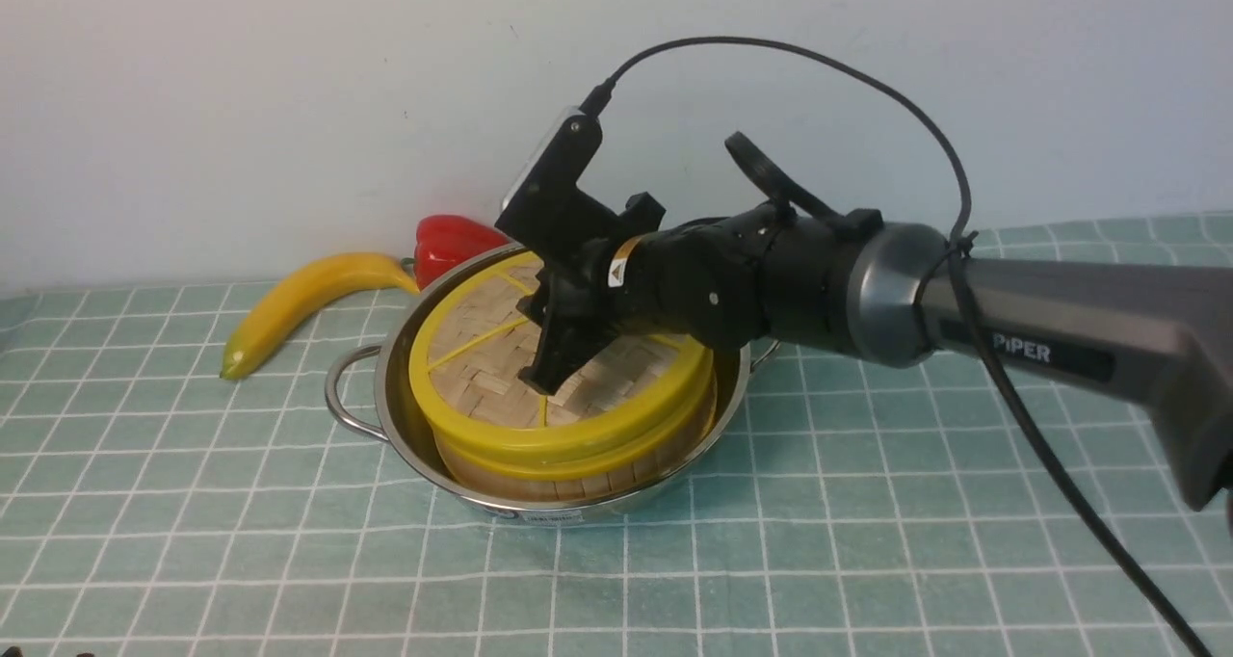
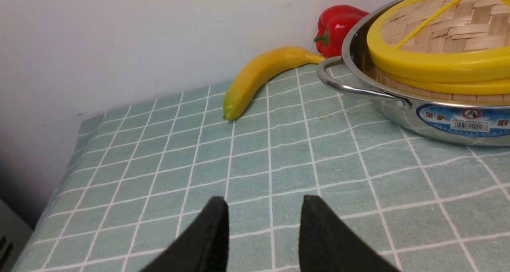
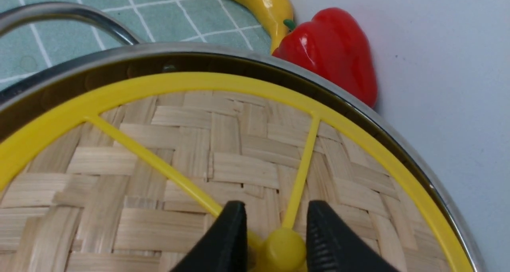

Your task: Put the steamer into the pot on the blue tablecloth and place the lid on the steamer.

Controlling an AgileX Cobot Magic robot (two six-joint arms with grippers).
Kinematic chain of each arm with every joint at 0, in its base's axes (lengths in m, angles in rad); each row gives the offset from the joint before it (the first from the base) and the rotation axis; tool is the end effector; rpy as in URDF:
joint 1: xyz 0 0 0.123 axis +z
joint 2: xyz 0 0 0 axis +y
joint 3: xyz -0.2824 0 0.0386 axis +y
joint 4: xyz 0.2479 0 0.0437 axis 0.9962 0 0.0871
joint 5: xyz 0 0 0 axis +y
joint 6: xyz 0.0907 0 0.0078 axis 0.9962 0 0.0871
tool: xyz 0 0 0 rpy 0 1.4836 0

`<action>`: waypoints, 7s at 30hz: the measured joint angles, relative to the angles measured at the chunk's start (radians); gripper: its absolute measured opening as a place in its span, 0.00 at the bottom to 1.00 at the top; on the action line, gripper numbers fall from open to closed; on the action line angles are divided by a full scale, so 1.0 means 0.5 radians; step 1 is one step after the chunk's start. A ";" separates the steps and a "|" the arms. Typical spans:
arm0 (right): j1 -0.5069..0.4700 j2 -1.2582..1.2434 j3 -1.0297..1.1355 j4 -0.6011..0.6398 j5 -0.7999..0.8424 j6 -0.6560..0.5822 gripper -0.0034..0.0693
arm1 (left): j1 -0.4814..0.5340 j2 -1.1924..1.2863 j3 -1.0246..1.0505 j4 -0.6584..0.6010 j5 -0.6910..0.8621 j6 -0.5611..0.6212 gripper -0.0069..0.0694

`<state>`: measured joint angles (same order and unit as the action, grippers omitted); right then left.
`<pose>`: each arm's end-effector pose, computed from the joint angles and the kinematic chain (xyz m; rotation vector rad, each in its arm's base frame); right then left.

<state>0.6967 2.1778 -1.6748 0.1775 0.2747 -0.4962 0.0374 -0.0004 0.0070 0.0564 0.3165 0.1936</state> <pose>0.3817 0.3250 0.1940 -1.1318 1.9661 0.2518 0.0541 0.0036 0.1822 0.1772 1.8029 0.2183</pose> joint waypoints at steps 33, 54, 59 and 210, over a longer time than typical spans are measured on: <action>-0.002 -0.042 0.000 -0.030 0.113 0.033 0.25 | 0.000 0.000 0.000 0.000 0.000 0.000 0.41; -0.003 -0.351 0.003 -0.088 0.144 0.040 0.64 | 0.000 0.000 0.000 0.000 0.000 0.000 0.41; -0.003 -0.599 0.003 -0.029 0.226 0.338 0.20 | 0.000 0.000 0.000 0.000 0.000 0.000 0.41; -1.499 -4.345 3.368 -0.263 0.124 1.243 0.38 | 0.000 0.000 0.000 0.000 0.000 0.000 0.41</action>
<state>-0.0530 0.0053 0.0089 0.0463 0.3369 0.1255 0.0374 -0.0004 0.0070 0.0564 0.3165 0.1936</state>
